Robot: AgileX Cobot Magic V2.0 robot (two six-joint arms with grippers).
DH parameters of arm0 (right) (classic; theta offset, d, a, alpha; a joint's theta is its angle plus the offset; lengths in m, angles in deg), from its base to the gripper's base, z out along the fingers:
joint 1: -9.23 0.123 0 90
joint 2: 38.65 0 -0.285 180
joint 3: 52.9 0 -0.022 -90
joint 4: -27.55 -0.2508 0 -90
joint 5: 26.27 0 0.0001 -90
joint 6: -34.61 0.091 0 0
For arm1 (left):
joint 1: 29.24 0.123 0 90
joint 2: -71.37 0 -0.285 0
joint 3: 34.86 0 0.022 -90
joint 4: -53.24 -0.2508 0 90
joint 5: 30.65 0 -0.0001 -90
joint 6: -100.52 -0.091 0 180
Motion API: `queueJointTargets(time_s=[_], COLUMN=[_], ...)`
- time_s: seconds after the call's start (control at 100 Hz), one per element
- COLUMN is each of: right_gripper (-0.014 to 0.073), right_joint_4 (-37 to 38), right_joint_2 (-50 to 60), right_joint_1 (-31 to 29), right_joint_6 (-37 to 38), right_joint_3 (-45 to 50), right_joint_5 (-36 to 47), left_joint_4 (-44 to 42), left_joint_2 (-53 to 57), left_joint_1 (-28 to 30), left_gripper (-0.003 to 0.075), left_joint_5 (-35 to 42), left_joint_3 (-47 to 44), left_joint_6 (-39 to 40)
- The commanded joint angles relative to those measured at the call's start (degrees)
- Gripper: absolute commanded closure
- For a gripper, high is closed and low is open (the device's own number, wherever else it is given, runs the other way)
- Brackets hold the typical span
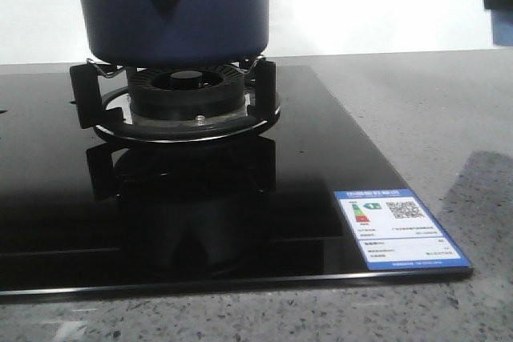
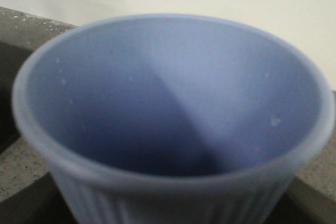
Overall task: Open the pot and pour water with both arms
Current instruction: 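Turn the cup upright and carry it back away from the pot, then lower the blue cup onto the counter with right gripper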
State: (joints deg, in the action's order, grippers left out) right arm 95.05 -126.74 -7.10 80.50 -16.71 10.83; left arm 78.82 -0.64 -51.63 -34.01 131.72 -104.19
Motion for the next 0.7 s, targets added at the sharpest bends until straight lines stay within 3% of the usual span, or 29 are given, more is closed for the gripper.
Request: queueJointTargets(time_s=[0.0, 0.21, 0.69], right_gripper=[0.0256, 0.0256, 0.0256], right_joint_4=[-4.4, -11.8, -12.0], right_joint_2=[-1.2, -7.8, -12.9], right_joint_1=[-0.5, -0.6, -0.6], right_joint_6=[-2.7, -8.5, -11.4], right_joint_3=[-1.2, -1.2, -1.2], right_joint_5=[4.8, 11.5, 13.2], left_joint_4=[0.1, 0.1, 0.1], left_joint_2=[1.7, 1.5, 1.4], left_joint_1=[0.2, 0.2, 0.2], left_gripper=[0.0358, 0.0358, 0.0358], left_joint_5=[5.6, 5.6, 5.6], left_joint_3=[2.1, 2.1, 2.1], left_joint_6=[0.0, 0.0, 0.0])
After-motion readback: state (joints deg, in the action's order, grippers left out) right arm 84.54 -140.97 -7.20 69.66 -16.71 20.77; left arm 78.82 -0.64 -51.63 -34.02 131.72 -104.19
